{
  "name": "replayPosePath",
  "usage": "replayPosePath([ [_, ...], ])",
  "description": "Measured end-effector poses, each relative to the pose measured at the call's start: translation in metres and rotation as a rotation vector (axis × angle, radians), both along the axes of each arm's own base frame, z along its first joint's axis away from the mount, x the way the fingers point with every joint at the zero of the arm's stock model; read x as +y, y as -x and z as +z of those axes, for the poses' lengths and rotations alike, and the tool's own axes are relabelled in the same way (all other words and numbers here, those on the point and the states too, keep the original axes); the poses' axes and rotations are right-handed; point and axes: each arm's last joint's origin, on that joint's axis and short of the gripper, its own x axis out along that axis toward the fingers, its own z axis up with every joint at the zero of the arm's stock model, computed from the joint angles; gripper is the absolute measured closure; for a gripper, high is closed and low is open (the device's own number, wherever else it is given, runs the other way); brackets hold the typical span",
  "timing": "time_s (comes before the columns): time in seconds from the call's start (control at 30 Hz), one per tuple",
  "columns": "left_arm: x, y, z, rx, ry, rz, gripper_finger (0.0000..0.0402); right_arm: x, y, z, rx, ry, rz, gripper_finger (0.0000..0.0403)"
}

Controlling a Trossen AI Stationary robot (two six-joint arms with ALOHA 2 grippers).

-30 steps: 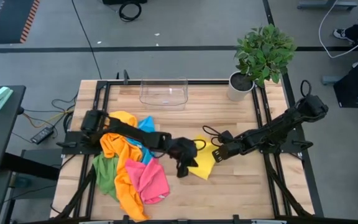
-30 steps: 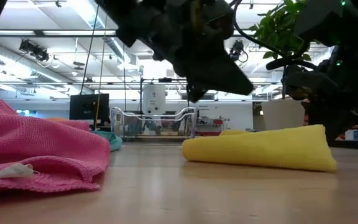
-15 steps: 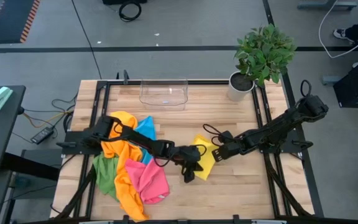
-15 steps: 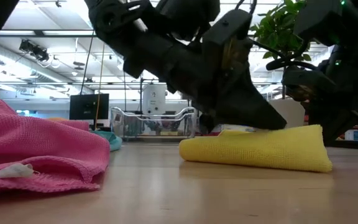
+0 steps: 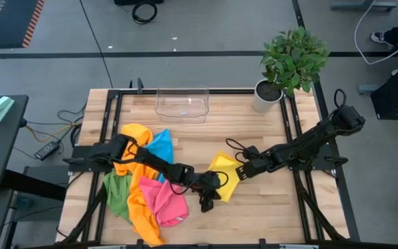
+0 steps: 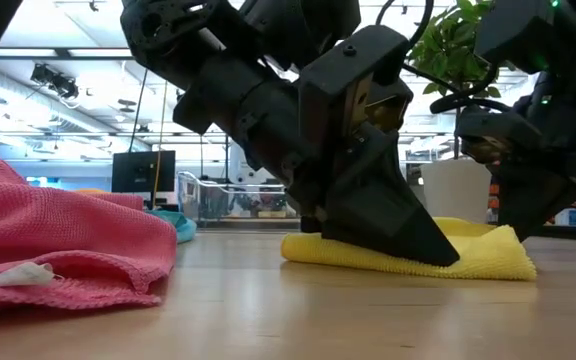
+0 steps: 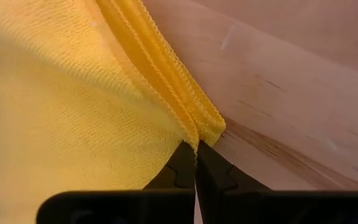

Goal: Fold microfiber towels
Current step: Fold the yellow microfiber towel

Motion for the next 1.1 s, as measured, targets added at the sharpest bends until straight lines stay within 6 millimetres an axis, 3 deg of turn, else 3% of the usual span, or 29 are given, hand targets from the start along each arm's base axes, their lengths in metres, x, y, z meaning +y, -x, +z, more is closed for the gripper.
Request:
replayPosePath([
  [0.47,0.030,-0.007,0.053,-0.154,0.023,0.036,0.0390,-0.001,-0.002,0.040,-0.116,0.047,0.021,0.0280],
  [0.67,0.050,-0.008,0.046,-0.077,0.020,0.092,0.0396,0.000,0.011,0.057,-0.174,0.052,-0.036,0.0238],
  [0.77,0.065,-0.009,0.043,-0.044,0.008,0.128,0.0392,0.019,0.008,0.064,-0.311,0.015,-0.023,0.0254],
  [0.93,0.087,-0.011,0.041,-0.020,0.002,0.180,0.0396,0.051,-0.003,0.055,-0.437,-0.004,0.027,0.0378],
  [1.1,0.104,-0.008,0.036,0.046,-0.013,0.214,0.0394,0.079,-0.023,0.030,-0.518,-0.093,0.039,0.0396],
])
